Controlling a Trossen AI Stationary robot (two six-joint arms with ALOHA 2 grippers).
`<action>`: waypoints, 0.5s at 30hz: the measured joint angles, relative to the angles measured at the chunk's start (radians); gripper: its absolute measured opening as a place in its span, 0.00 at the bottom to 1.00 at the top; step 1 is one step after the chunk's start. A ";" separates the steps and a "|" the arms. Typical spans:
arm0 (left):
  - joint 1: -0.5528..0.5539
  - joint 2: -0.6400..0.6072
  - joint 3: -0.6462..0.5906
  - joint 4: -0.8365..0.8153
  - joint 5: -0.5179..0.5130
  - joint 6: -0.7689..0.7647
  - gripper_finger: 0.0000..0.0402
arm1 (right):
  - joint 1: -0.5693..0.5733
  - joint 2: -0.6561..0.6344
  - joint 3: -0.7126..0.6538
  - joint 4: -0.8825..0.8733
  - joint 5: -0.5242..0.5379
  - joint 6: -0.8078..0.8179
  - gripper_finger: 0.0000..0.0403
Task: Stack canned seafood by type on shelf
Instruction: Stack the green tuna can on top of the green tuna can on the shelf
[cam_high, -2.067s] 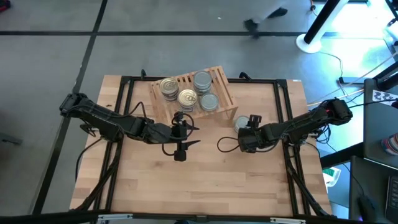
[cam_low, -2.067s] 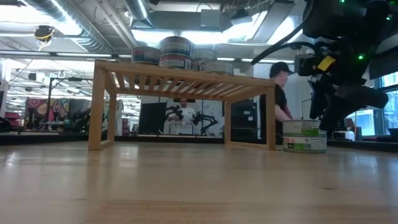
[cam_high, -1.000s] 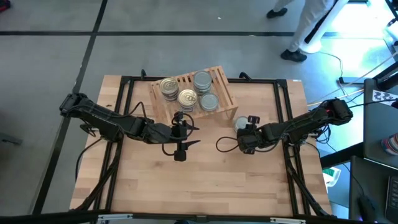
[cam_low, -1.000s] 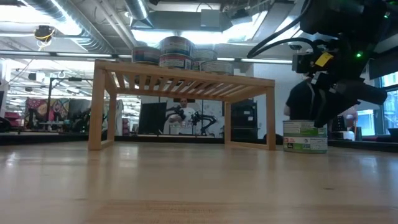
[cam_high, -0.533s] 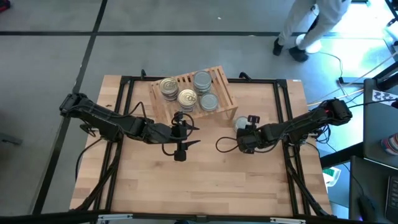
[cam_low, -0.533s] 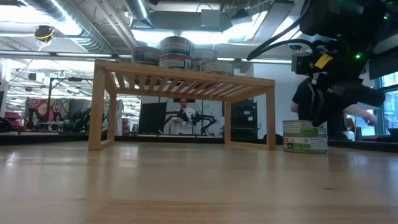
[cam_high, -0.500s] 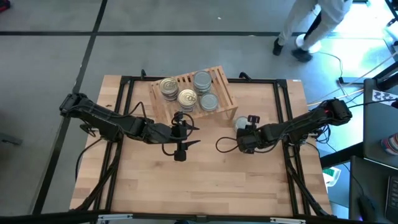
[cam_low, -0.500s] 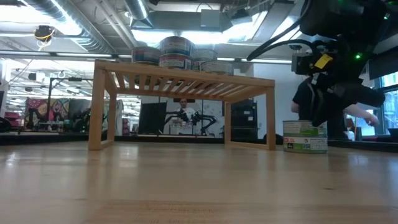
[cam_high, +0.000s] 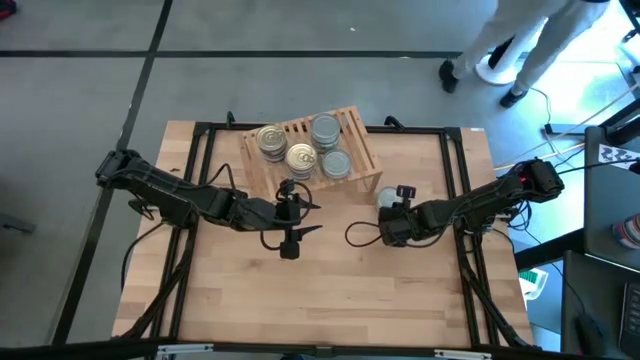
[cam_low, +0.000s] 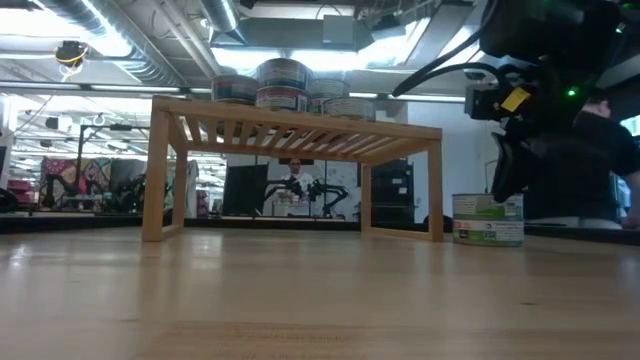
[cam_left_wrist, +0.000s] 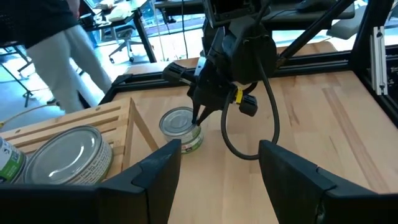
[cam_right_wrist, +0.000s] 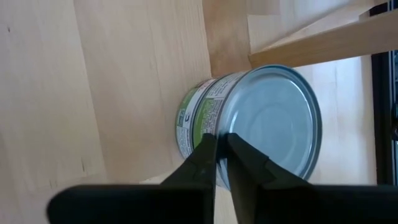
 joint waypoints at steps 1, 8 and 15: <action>0.000 0.000 0.000 0.000 0.000 -0.004 0.53 | 0.000 0.000 0.000 0.007 0.000 0.000 0.06; 0.000 0.000 0.000 0.000 0.000 -0.007 0.53 | -0.002 0.003 0.021 0.041 -0.016 0.001 0.06; 0.000 0.000 0.000 0.000 0.000 -0.007 0.53 | -0.001 0.006 0.081 0.051 -0.100 0.002 0.05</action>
